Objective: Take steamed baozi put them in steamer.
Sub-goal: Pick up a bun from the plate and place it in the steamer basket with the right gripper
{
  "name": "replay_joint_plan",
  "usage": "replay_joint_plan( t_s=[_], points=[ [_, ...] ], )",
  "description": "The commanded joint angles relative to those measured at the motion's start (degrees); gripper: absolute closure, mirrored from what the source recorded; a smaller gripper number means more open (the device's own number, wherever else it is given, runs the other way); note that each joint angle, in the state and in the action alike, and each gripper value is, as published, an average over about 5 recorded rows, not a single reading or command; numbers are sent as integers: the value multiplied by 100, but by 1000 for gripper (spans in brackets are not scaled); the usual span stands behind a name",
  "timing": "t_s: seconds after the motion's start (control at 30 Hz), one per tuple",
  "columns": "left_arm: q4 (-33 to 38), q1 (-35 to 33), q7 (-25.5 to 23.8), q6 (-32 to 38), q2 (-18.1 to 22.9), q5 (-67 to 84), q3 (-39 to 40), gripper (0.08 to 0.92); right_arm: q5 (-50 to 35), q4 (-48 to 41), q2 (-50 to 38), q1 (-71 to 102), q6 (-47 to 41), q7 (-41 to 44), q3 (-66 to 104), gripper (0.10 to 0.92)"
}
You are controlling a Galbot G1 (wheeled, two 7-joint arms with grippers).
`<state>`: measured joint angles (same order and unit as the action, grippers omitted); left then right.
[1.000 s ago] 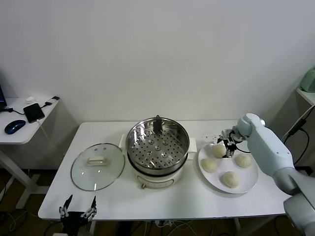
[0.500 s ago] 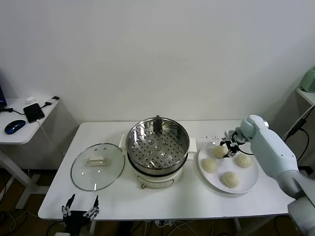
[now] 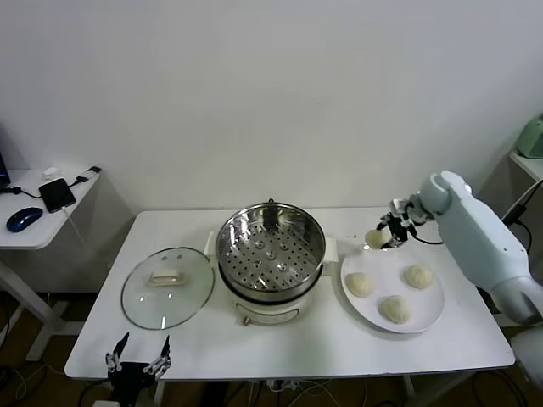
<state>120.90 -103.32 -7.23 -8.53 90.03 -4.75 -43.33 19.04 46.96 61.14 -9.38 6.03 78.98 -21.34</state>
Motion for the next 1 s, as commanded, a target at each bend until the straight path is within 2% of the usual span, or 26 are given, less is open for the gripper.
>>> replay_joint_plan(
  t_s=[0.03,0.23,0.37,0.57,0.73,0.83,1.0],
  points=[
    [259,7,103,-102,32,67,-24,177,-1110,-365,810,-1624,-81,514,-1186,457],
    [396,-39,149,-117,71,129,-32,177,-1725,-1309,1856,-2250,825,647,-1962,457],
    [452,-125,155,-115,56,164,-85,177,-1470,-1718,2314,-2116,1978,613,-1932,457],
    [360,-91,187,-137,70,209,-160,177,-950,-1280,2502,-1850,3109,292,-2308,457],
    [333,-87,216,-141,132,195,-141,177,-756,-1326,2683,-1670,4183,-190,-2686,457],
    [326,-102,239,-128,159,202,-163,177,-489,-1363,2748,-1512,4397,-483,-2765,457],
    [262,-80,283,-117,198,231,-218,177,447,-1240,2690,-1174,4397,-916,-2566,457]
  ],
)
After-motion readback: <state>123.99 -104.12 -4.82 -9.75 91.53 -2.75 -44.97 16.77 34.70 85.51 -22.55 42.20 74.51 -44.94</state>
